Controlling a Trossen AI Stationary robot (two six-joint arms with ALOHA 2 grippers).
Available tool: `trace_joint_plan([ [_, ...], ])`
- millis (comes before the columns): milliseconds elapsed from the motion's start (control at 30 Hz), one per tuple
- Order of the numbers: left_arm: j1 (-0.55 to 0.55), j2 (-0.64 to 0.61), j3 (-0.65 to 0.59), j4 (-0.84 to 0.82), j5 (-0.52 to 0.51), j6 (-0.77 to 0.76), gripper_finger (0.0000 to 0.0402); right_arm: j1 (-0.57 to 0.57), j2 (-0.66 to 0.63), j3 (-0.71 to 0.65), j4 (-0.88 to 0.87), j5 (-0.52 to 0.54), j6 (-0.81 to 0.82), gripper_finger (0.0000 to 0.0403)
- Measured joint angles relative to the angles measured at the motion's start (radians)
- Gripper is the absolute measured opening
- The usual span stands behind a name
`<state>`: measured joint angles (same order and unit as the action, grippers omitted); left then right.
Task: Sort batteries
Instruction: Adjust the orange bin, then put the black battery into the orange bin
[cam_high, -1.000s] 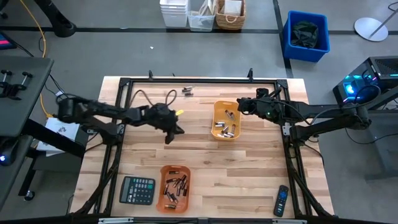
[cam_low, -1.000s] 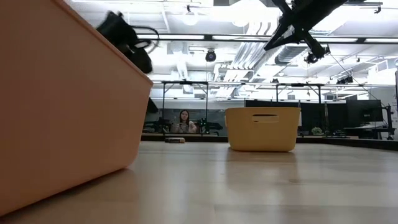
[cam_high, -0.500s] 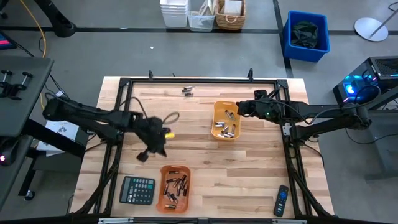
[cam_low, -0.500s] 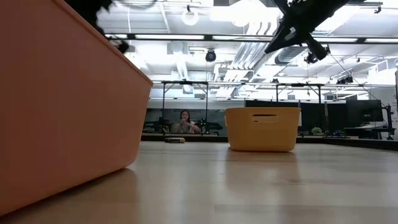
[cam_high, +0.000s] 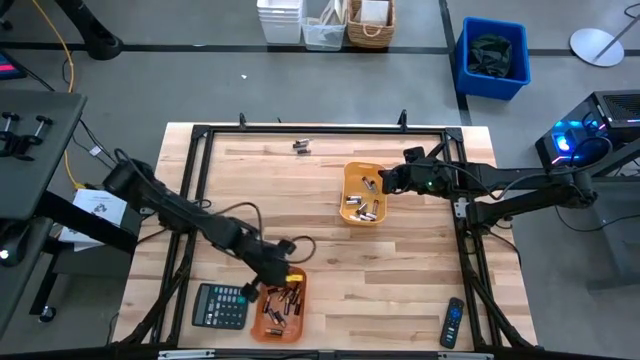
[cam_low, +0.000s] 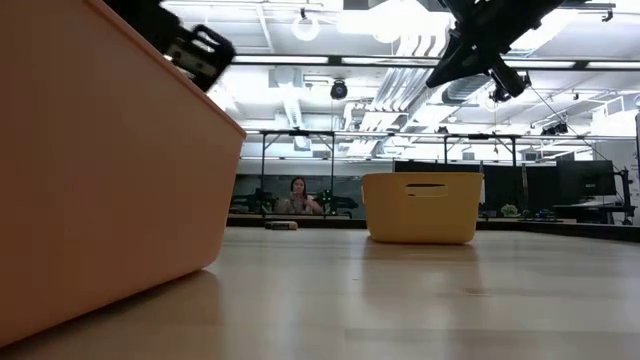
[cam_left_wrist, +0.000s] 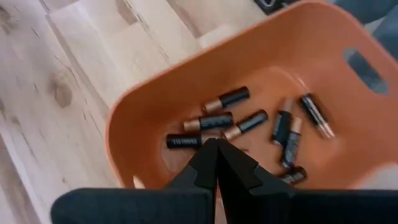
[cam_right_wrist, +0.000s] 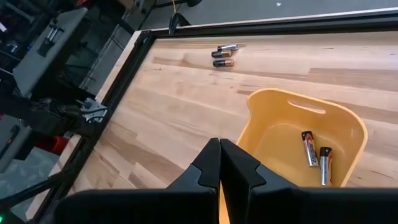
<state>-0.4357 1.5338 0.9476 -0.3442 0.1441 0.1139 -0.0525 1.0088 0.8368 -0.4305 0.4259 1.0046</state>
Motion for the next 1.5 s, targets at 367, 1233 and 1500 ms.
trace_joint_plan([
  [367, 0.023, 0.117, 0.065, -0.279, -0.105, -0.037, 0.0000, 0.000, 0.000, 0.000, 0.000, -0.017, -0.021, 0.0000],
  [1233, 0.588, -0.220, 0.075, -0.282, -0.174, 0.213, 0.0000, -0.037, 0.000, 0.000, 0.024, -0.010, -0.042, 0.0000],
  [1500, 1.013, 0.069, 0.174, -0.058, -0.123, 0.131, 0.0001, -0.169, 0.000, 0.000, 0.085, 0.021, -0.013, 0.0000],
])
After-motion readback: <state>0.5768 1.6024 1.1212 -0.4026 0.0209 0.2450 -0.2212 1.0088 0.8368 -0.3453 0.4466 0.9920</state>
